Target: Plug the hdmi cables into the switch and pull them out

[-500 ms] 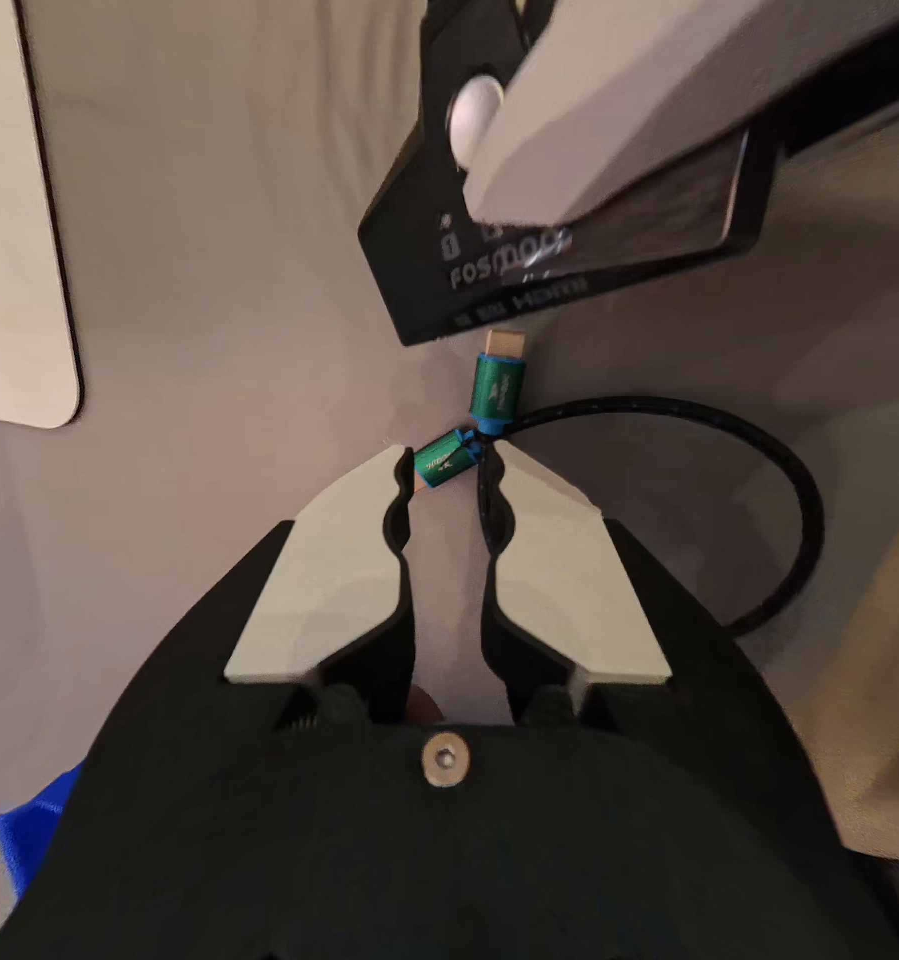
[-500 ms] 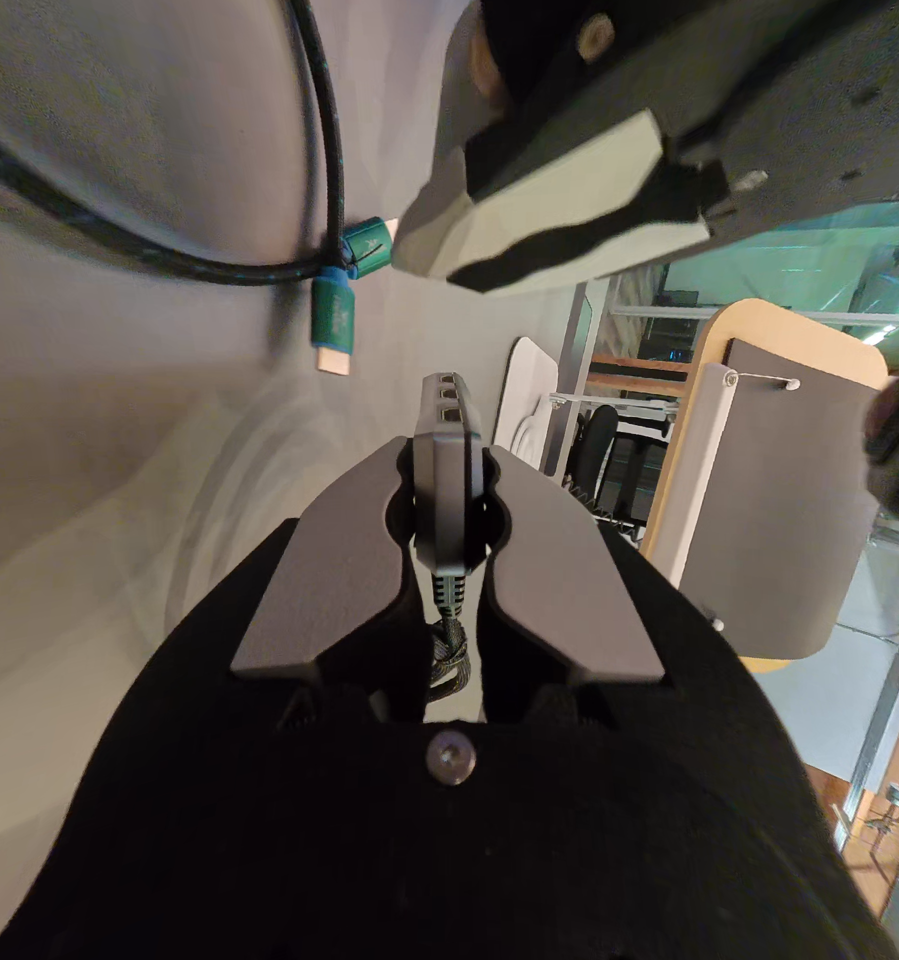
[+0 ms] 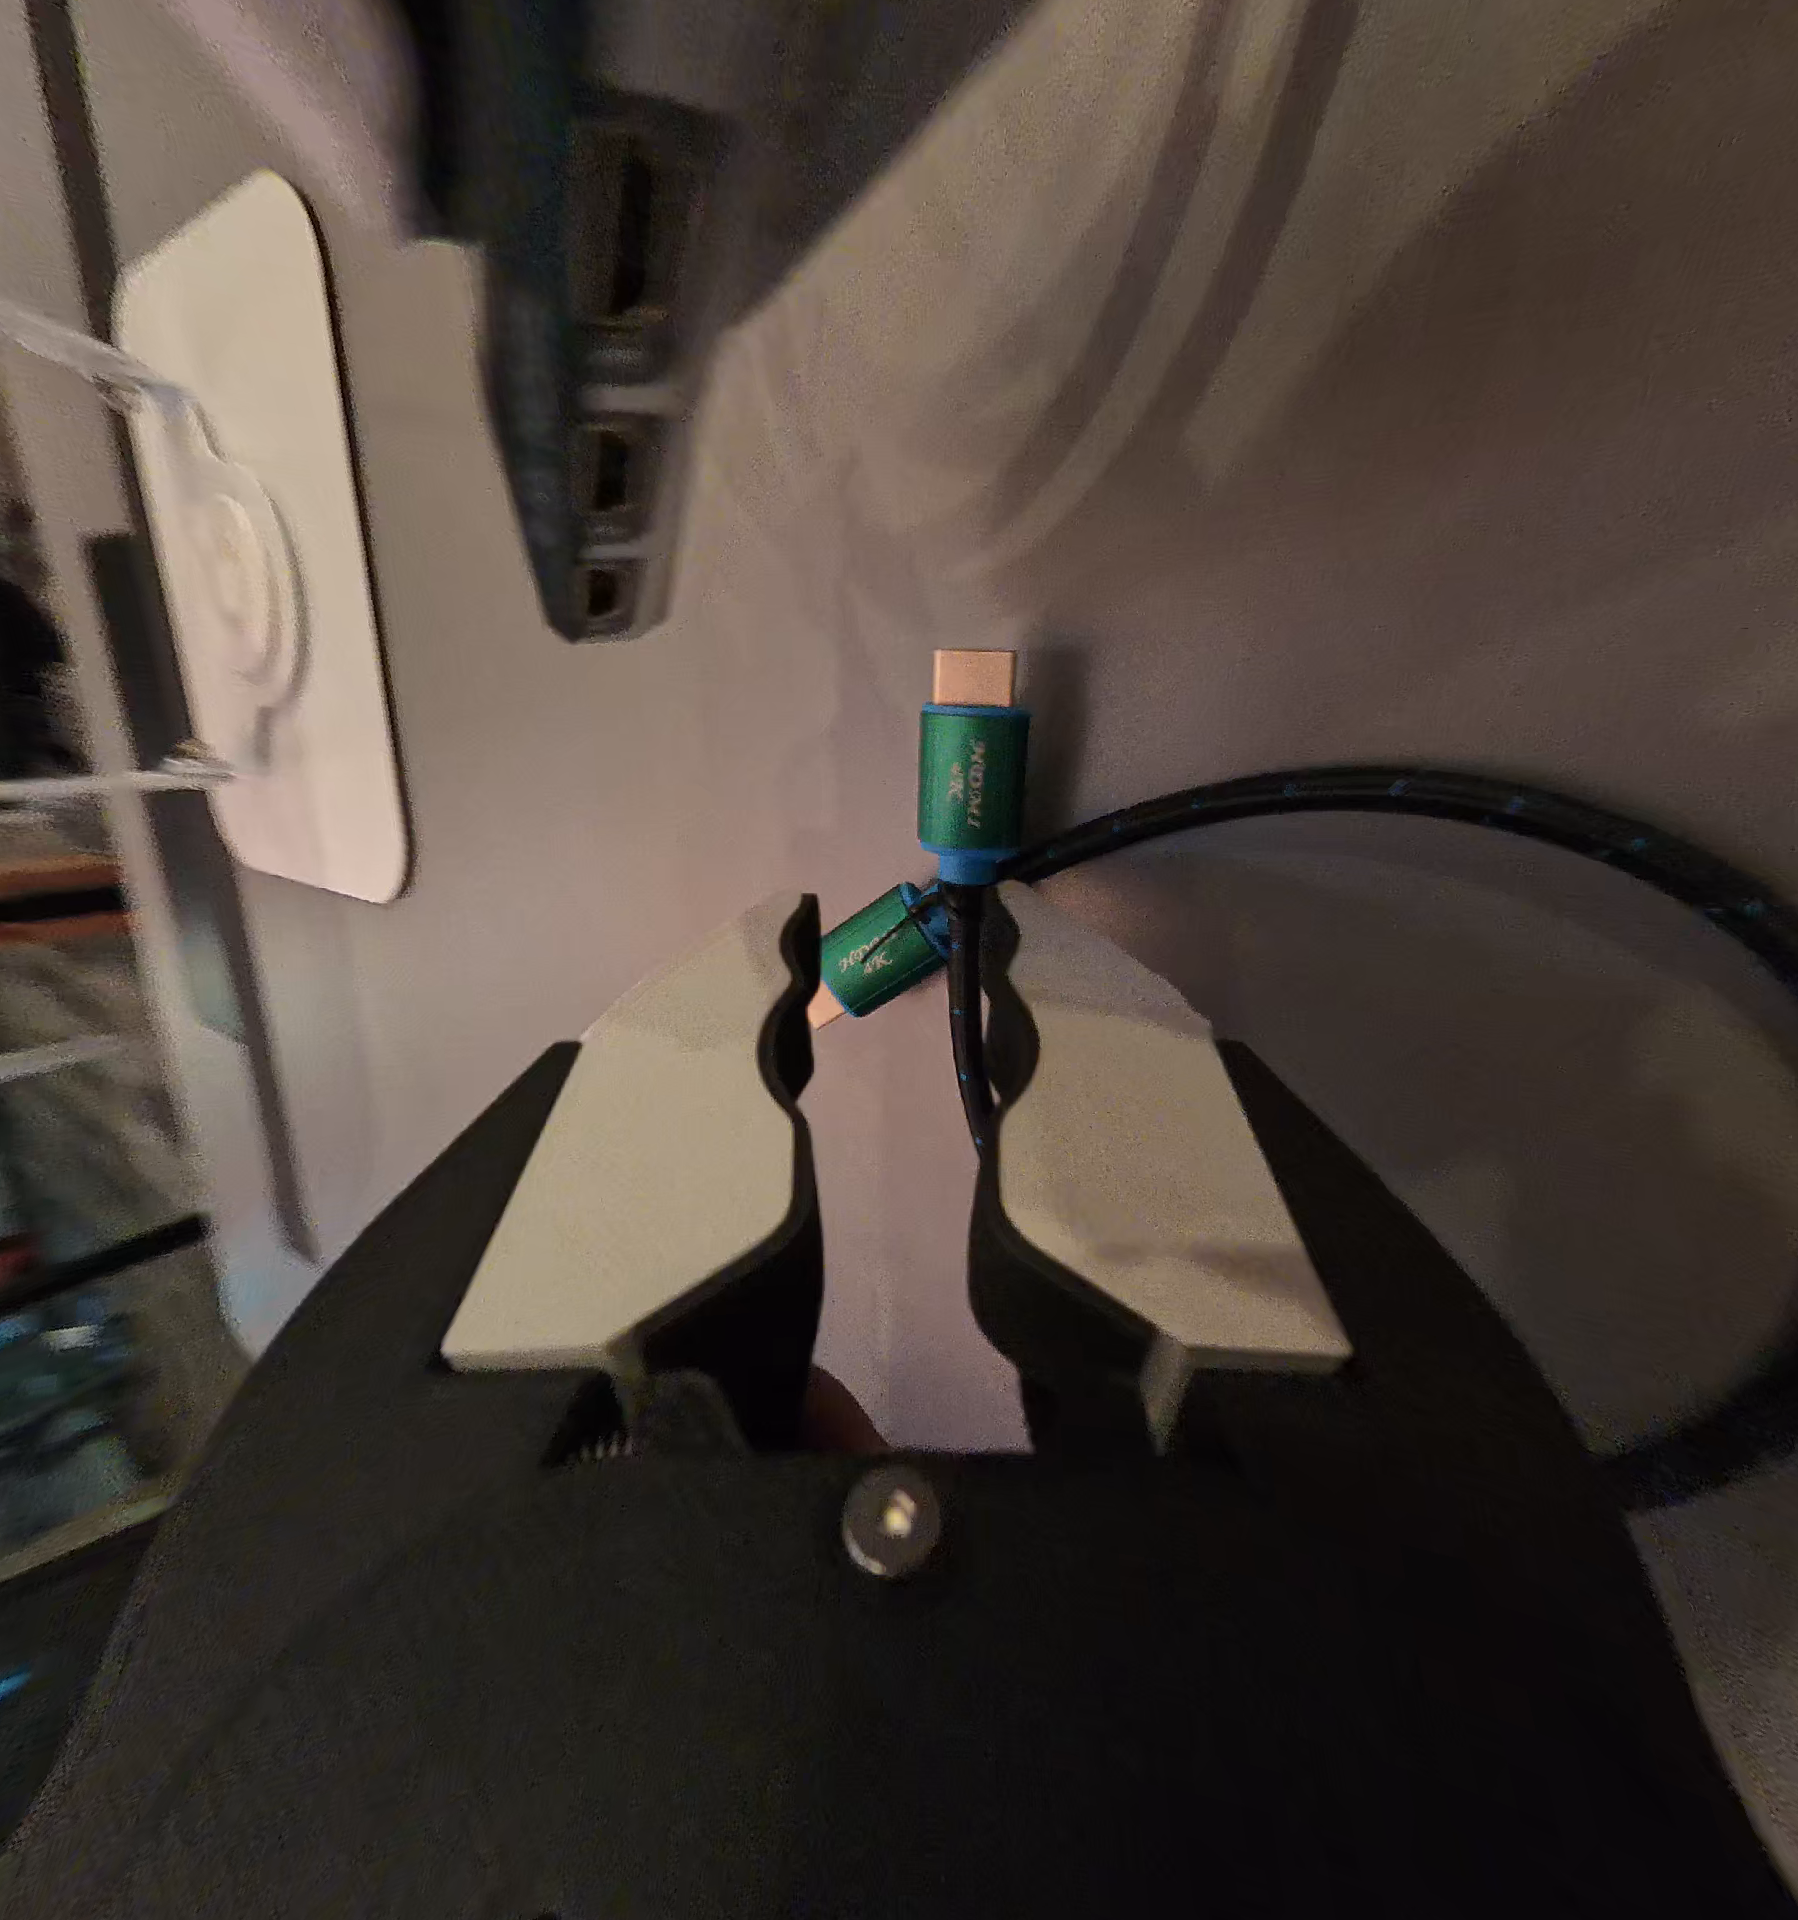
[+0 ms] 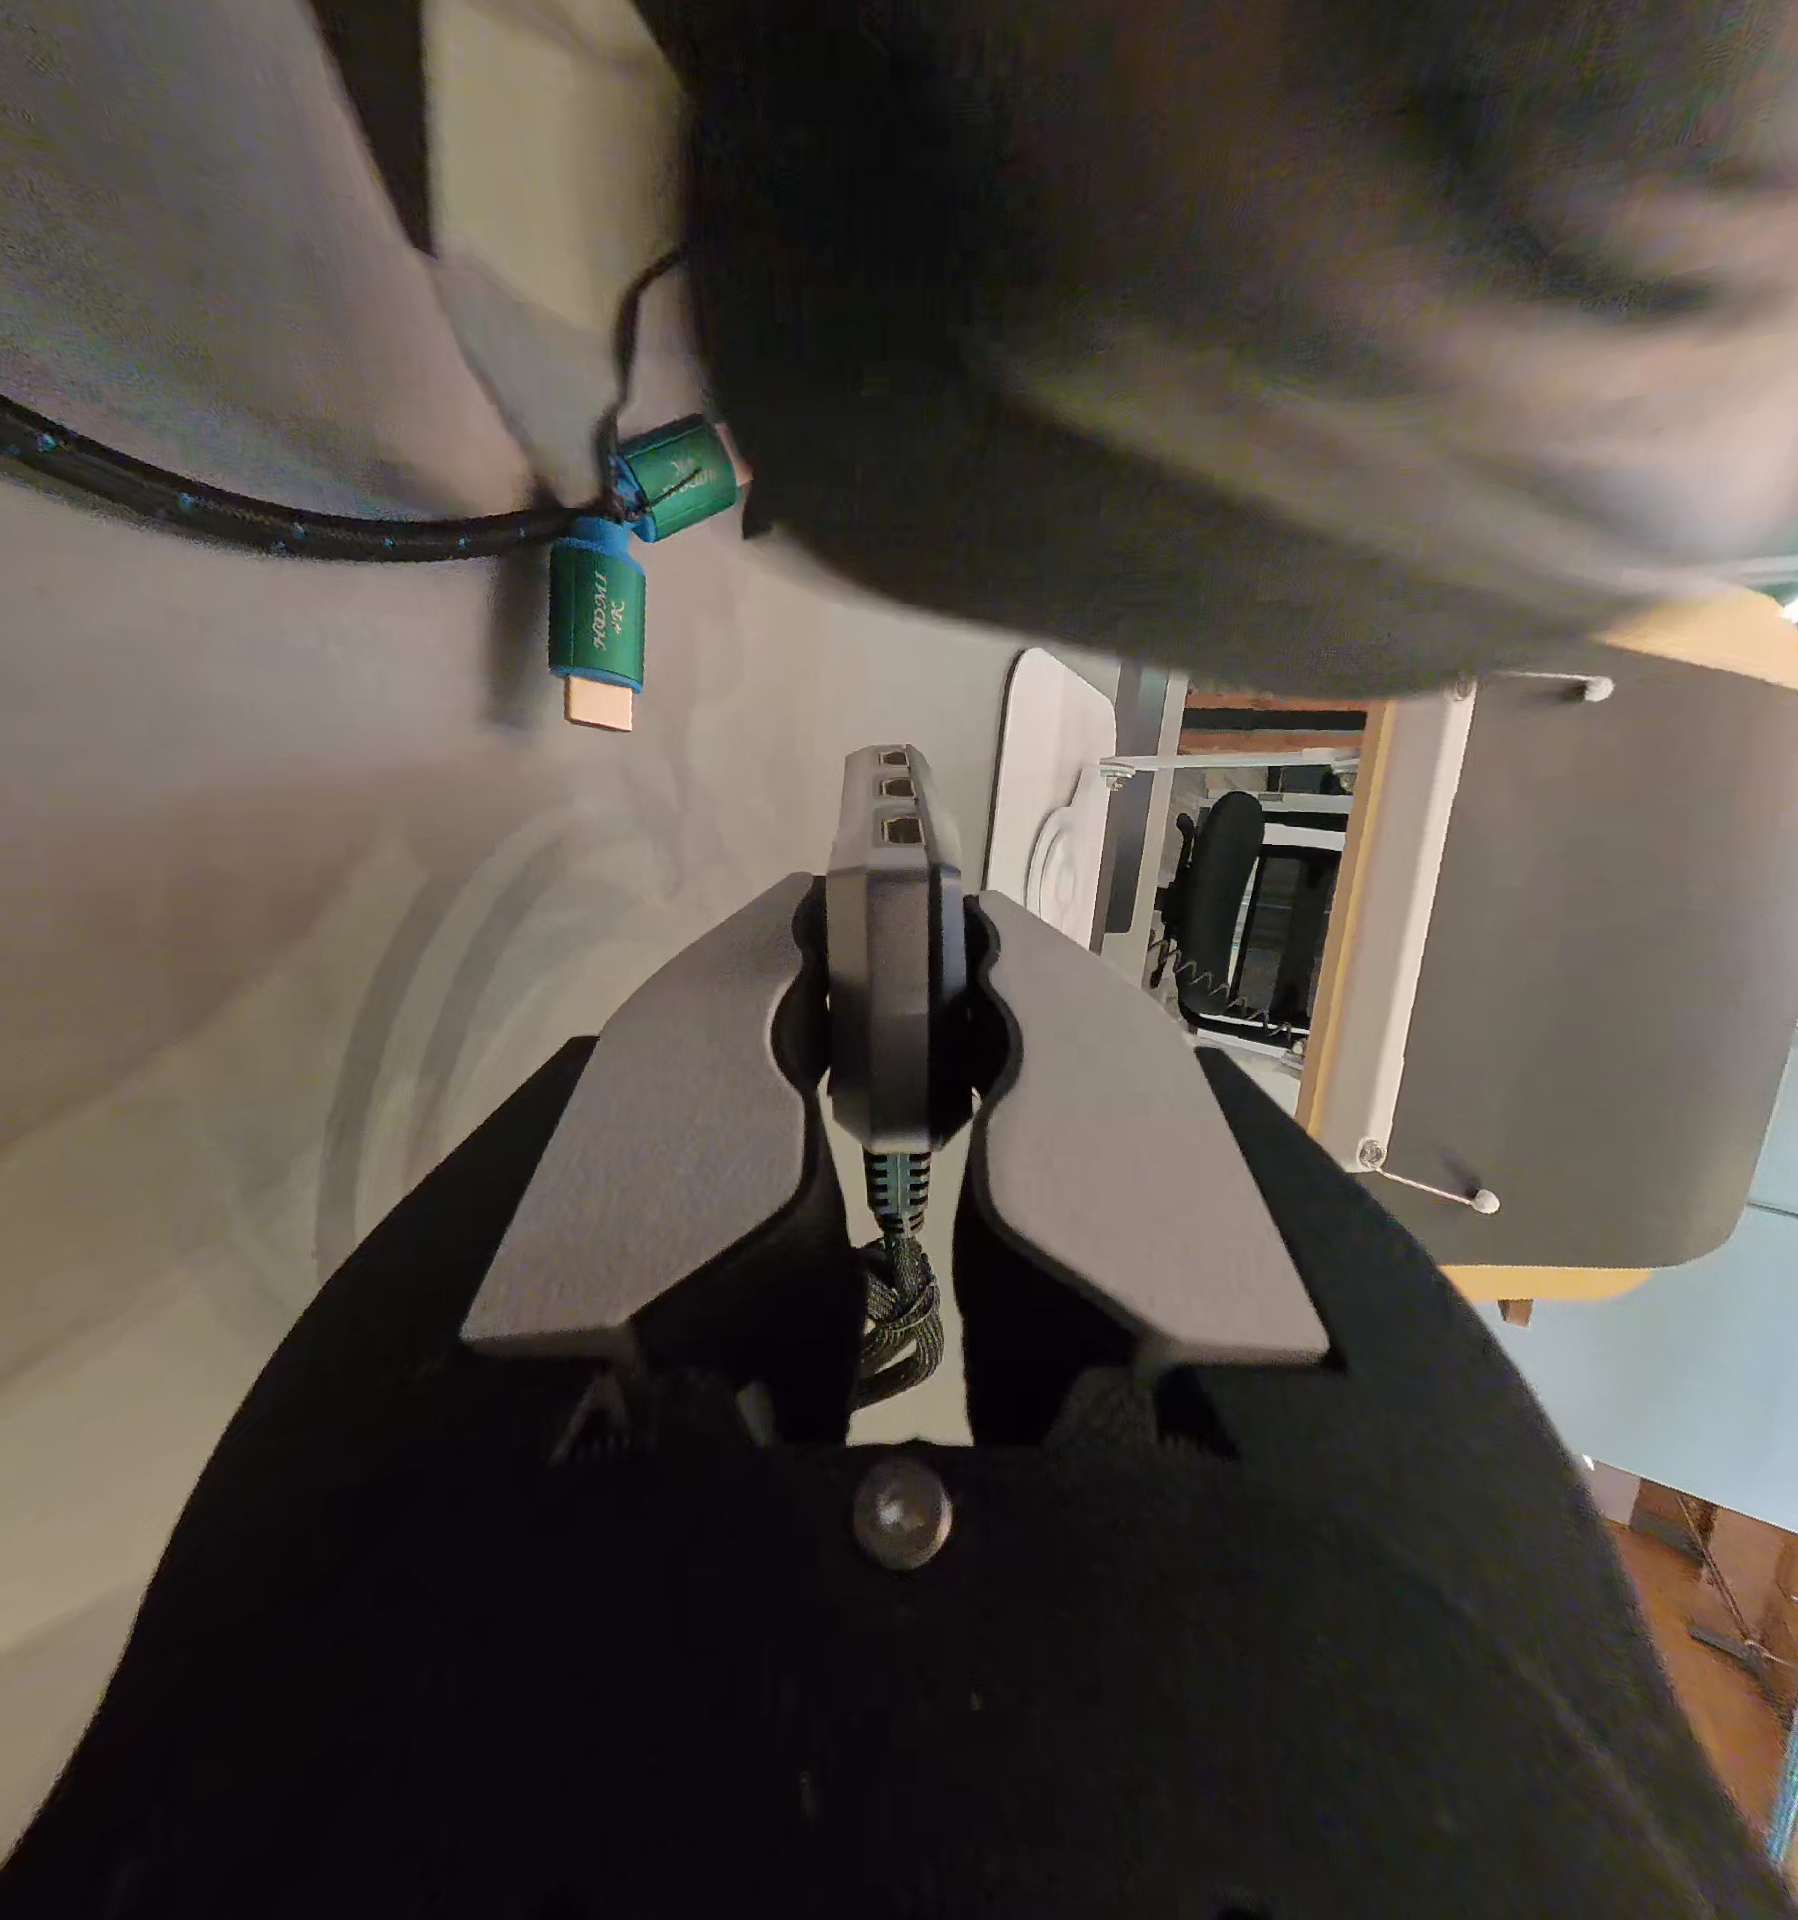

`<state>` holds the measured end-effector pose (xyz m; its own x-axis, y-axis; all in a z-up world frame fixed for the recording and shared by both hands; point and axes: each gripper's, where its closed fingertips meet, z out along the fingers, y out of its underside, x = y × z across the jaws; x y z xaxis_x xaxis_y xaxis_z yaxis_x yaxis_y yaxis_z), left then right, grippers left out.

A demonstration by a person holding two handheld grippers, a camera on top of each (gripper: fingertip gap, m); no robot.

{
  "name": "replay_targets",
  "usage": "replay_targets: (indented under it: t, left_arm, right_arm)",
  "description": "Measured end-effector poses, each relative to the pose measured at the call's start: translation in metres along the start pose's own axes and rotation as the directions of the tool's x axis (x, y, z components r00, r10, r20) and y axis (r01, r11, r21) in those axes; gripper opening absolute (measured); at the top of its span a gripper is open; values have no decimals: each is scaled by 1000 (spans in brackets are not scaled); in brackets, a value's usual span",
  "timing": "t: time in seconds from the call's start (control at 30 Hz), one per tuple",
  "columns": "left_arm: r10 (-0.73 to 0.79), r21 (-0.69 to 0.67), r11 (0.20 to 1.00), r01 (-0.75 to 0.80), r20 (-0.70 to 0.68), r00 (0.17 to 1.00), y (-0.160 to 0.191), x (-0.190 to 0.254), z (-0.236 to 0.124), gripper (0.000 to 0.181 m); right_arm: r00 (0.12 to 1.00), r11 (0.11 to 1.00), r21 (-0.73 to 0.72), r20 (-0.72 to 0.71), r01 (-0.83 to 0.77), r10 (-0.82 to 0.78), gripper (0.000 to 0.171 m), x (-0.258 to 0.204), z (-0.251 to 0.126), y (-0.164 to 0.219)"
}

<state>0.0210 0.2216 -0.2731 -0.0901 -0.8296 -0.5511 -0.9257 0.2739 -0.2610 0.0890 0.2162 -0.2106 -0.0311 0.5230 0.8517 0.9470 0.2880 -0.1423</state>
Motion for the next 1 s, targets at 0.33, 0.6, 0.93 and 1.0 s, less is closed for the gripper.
replay_targets:
  t: [0.33,0.6,0.93,1.0]
  left_arm:
    - [30,31,999,-34,144,989,13,2,23,10]
    - [-29,49,998,24,98,995,17,1,19,6]
    - [-68,-2,998,68,-10,998,38,9,6,6]
    - [-77,-14,997,77,3,997,41,9,7,12]
  right_arm:
    - [999,999,13,-10,-47,47,20,5,-4,4]
    - [997,997,17,9,-77,77,21,2,-5,10]
    - [979,997,10,190,-73,69,21,-39,10,11]
    - [973,997,4,217,-77,74,21,-46,13,11]
